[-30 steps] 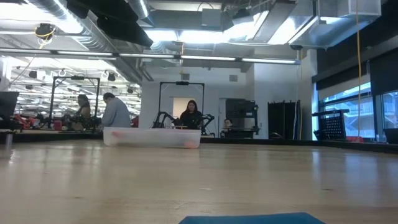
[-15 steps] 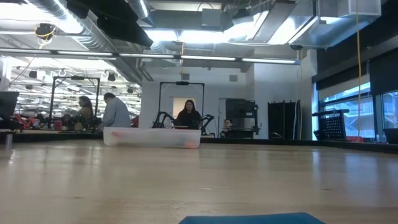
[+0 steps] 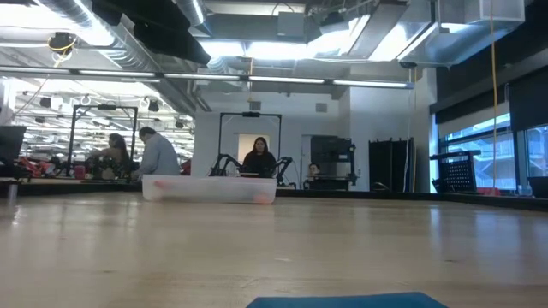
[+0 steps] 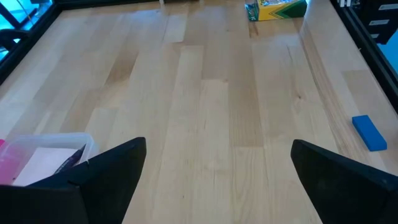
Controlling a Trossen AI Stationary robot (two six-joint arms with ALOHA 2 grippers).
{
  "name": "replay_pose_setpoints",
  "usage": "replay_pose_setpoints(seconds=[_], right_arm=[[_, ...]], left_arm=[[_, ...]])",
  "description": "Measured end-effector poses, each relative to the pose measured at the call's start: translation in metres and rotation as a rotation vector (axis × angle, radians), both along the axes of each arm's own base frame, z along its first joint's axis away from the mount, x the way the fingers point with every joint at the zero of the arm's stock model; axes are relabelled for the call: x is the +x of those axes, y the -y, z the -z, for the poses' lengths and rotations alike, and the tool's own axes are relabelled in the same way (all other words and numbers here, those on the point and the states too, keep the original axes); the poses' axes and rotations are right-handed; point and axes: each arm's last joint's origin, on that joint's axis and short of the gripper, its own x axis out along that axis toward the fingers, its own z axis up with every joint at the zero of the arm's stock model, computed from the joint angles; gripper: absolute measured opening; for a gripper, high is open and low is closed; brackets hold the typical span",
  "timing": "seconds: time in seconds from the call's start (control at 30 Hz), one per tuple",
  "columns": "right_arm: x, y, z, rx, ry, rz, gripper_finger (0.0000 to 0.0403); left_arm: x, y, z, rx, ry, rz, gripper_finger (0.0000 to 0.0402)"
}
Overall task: Pack school essentials
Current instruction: Put the yellow crayon box into the pink supply box
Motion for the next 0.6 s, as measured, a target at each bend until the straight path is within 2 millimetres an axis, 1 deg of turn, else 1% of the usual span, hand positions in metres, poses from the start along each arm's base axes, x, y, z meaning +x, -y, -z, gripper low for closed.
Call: replay_pose_setpoints(seconds=[0.27,0.5,0.6], right_arm=[[0.001,-0.003,0.013,-0.037,-0.044,-0.005,0.0396],[-0.002,-0.002,0.017,-0.061,-0.076,-0.011,0.0396],[-0.005,-0.002,0.027,-0.052,-0.065,-0.011,0.0396]], left_arm=[[0.0,0.0,0.0,0.0,0.0,0.0,0.0396],[0.0,0.0,0.0,0.0,0.0,0.0,0.0396],[0.0,0.0,0.0,0.0,0.0,0.0,0.0396]])
